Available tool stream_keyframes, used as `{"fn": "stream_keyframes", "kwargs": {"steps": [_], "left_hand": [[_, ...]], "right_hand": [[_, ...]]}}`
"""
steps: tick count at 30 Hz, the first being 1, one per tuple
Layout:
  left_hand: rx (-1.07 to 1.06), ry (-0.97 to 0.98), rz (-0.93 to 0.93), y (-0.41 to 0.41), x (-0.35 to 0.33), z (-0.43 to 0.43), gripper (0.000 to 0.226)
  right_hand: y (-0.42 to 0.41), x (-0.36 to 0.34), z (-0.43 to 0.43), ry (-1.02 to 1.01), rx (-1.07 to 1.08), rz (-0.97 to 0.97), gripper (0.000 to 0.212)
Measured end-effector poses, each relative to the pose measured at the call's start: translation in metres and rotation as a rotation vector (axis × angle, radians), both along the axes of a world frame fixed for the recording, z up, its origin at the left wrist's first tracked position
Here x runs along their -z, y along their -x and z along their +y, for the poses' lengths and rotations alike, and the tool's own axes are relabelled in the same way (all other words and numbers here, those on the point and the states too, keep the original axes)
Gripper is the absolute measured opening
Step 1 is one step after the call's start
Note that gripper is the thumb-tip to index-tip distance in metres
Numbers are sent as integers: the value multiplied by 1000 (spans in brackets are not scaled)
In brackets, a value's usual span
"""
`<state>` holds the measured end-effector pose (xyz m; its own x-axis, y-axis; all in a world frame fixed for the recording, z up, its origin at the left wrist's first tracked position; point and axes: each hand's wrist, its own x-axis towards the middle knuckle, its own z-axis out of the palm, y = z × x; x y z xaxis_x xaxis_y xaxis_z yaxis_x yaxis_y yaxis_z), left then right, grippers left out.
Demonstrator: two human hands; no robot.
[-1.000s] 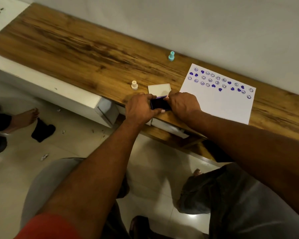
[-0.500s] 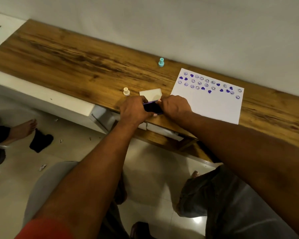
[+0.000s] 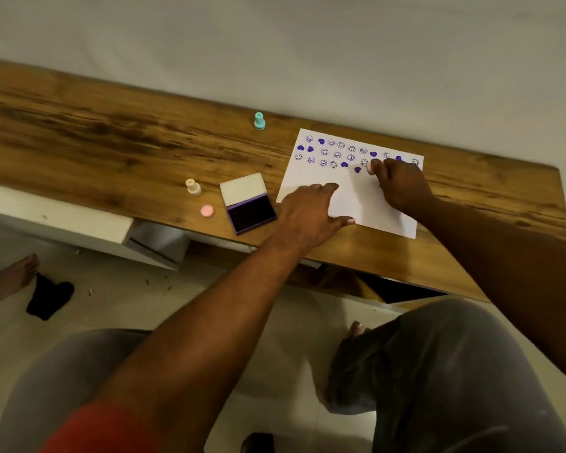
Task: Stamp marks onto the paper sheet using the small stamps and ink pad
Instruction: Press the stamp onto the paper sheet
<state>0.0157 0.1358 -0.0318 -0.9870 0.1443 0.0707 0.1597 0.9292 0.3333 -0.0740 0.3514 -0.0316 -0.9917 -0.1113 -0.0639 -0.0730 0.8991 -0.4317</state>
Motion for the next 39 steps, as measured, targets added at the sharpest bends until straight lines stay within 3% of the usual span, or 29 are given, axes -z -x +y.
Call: {"fn": "stream_keyframes", "kwargs": {"steps": [6,12,21,36,39], "left_hand": [[47,116,7,24,27,33,88],[21,179,35,23,39,38,86],[27,186,9,25,39,38,87],[29,151,20,26,42,35,89],[30,131,12,26,41,35,89]], "right_hand": [[16,12,9,137,19,-90,51],[24,15,10,42,-9,-75,61],[27,17,5,-21,38,-38,46],[25,12,-1,-95,37,-23,46],[29,-4,-2,-150,-4,153,50]]}}
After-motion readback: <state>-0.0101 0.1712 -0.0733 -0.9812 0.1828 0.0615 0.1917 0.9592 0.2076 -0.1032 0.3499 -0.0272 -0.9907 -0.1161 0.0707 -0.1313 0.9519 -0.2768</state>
